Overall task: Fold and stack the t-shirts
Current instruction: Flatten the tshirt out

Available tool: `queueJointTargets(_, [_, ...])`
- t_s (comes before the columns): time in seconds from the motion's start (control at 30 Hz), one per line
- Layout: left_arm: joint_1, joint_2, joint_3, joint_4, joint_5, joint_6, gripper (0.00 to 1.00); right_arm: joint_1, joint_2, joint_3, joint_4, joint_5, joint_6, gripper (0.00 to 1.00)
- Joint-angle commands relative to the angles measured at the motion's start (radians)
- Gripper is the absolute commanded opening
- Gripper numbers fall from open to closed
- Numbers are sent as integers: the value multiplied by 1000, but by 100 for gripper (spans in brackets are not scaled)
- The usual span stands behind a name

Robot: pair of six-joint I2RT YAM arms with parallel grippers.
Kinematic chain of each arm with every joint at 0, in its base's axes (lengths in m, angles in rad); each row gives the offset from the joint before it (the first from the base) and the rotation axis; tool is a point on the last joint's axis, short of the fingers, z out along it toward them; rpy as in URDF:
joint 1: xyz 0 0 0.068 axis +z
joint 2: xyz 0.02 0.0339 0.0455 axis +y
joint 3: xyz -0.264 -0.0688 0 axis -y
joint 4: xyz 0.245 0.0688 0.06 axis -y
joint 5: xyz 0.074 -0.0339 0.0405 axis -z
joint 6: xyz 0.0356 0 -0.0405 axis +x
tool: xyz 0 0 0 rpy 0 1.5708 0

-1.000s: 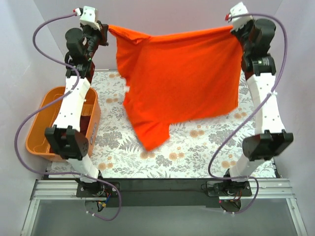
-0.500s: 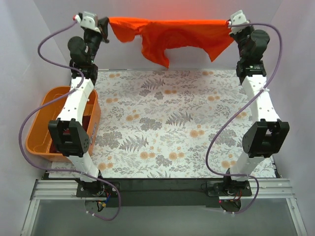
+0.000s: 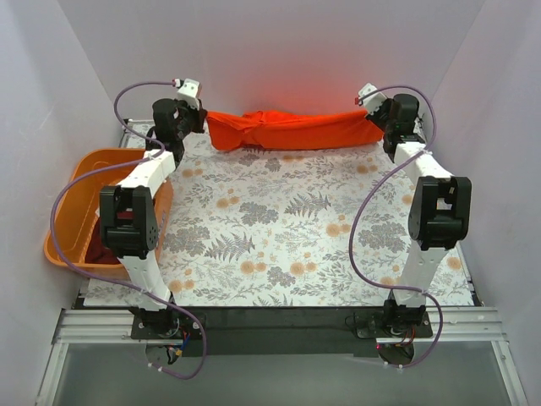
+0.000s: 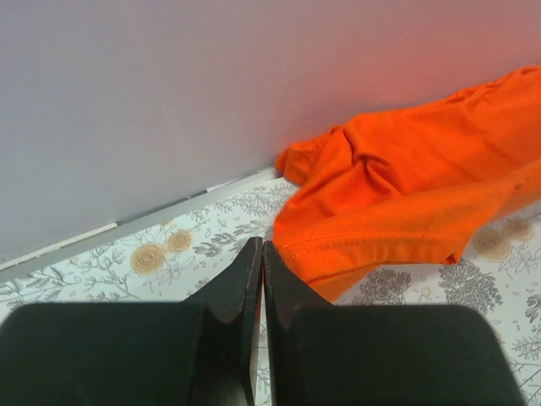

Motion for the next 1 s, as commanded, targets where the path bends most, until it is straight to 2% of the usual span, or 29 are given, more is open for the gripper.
queueJointTargets(0.0, [10, -46, 132, -53, -28, 7, 0, -10, -101, 17, 77, 31, -22, 1])
queueJointTargets(0.13, [16, -94, 188, -23, -39, -21, 0, -37, -145, 73, 56, 50, -6, 1])
queueJointTargets(0.3, [19, -261, 165, -7, 4, 11, 0, -82, -245, 89, -7, 13, 45, 1])
queueJointTargets(0.37, [21, -314, 93, -12, 9, 26, 0, -102, -316, 46, -7, -33, 33, 1])
queueJointTargets(0.47, [25, -465, -43, 61, -51, 5, 0, -116, -408, -9, -5, -18, 46, 1])
queueJointTargets(0.57, [27, -600, -103, 143, -83, -30, 0, -139, -504, -22, -2, -18, 91, 1])
queueJointTargets(0.73, [27, -698, -19, 131, -157, -76, 0, -159, -629, 24, 7, 1, 151, 1])
queueJointTargets(0.97, [27, -634, 120, 92, -159, -53, 0, -159, -627, 139, 10, -7, 151, 1])
